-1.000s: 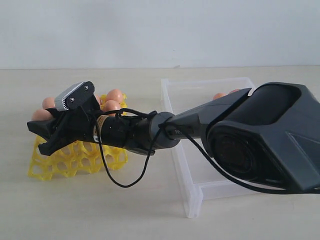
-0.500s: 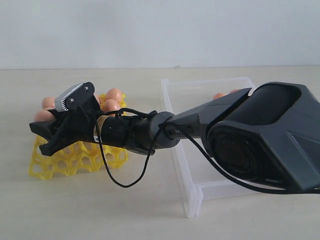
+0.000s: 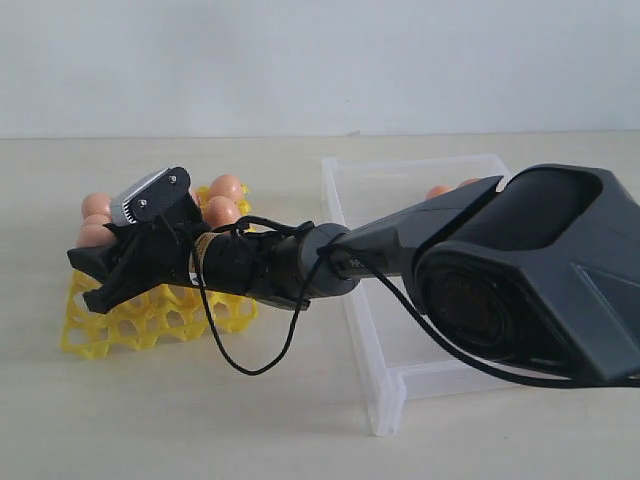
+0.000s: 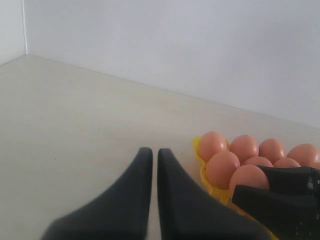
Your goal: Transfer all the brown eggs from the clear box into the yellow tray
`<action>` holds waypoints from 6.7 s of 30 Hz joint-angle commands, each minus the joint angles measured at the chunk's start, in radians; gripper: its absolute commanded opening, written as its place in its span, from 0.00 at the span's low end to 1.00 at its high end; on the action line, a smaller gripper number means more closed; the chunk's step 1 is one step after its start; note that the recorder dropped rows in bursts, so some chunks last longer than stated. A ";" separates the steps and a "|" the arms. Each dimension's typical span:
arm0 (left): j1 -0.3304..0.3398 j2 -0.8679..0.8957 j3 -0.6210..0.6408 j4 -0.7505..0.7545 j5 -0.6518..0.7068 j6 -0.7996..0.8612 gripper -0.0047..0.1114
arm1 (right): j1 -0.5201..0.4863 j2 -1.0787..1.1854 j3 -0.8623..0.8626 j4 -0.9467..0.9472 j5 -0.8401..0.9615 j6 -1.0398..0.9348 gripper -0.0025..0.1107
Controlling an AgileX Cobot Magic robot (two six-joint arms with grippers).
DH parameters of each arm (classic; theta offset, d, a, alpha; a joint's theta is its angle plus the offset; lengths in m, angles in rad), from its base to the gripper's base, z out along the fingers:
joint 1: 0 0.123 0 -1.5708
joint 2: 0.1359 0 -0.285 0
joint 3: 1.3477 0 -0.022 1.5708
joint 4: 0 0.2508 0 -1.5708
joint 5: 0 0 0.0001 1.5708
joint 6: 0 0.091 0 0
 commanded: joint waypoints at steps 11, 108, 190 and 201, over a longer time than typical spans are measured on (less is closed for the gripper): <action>-0.003 -0.008 0.003 -0.009 0.002 0.005 0.07 | -0.001 0.003 -0.005 -0.001 0.031 0.004 0.19; -0.003 -0.008 0.003 0.015 0.006 -0.018 0.07 | -0.349 -1.347 0.506 -0.902 1.203 0.520 0.02; -0.003 -0.008 0.003 0.018 0.002 -0.033 0.07 | -0.459 -0.587 0.487 0.345 1.495 -1.135 0.02; -0.003 -0.008 0.003 0.018 0.002 -0.033 0.07 | -0.459 -0.651 0.487 0.918 1.227 -1.312 0.02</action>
